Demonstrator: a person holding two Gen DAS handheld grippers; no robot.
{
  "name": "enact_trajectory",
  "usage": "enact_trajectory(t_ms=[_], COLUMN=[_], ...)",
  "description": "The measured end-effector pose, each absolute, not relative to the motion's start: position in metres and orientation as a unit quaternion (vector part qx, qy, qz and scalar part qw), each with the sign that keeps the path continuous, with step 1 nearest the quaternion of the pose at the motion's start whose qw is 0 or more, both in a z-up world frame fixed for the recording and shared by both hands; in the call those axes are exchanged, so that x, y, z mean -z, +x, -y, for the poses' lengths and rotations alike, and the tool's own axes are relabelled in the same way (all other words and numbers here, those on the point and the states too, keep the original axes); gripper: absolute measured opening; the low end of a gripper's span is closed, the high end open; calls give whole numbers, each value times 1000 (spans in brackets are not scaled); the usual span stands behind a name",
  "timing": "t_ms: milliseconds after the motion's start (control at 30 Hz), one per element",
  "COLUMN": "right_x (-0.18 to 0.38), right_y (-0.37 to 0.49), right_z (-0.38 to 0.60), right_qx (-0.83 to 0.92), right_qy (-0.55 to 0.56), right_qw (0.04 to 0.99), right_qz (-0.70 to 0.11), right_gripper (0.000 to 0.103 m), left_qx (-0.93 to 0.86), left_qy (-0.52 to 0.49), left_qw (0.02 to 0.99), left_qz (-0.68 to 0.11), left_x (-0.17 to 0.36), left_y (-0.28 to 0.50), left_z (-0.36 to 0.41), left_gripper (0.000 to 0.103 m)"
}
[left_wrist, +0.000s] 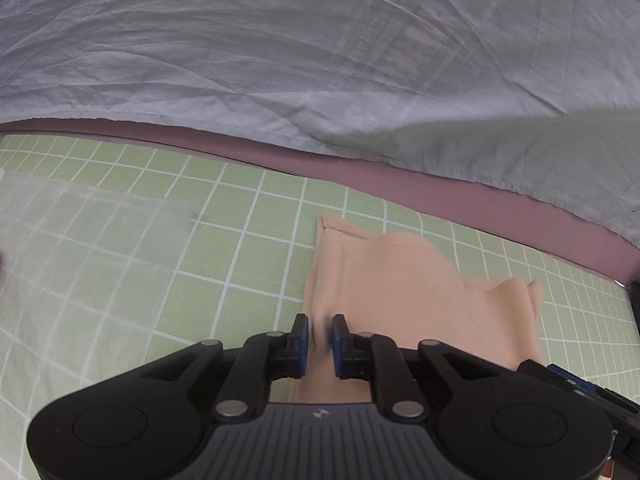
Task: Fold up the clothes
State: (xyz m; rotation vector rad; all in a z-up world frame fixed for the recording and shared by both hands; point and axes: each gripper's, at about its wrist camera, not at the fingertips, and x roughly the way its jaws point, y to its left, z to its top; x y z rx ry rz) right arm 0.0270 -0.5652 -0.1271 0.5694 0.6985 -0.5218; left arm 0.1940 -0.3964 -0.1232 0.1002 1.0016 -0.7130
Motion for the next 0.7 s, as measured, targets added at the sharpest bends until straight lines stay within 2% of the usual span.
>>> enact_trajectory(t_ms=[33, 67, 167, 400, 600, 633, 667, 700], right_x=[128, 128, 132, 137, 139, 140, 143, 144], right_y=[23, 18, 11, 21, 22, 23, 24, 23], right_z=[568, 570, 574, 570, 571, 571, 572, 572], right_qx=[246, 242, 234, 238, 227, 213, 199, 194], right_qy=[298, 324, 373, 379, 403, 415, 434, 448], right_qw=[862, 856, 841, 832, 825, 822, 815, 810], right_qz=[-329, -323, -315, -327, -325, -326, -327, -325], right_gripper=[46, 48, 50, 54, 51, 41, 33, 32], left_qx=[336, 342, 362, 360, 355, 356, 358, 358], left_qy=[44, 35, 0, -23, -60, -69, -80, -89], left_qw=[811, 804, 777, 755, 742, 737, 730, 726], left_qz=[-476, -485, -515, -548, -566, -571, -577, -580], left_x=[121, 121, 124, 138, 145, 146, 147, 148], left_y=[195, 196, 199, 199, 204, 204, 205, 204], left_z=[392, 387, 375, 374, 372, 372, 372, 371], left_gripper=[39, 43, 47, 48, 46, 42, 32, 30])
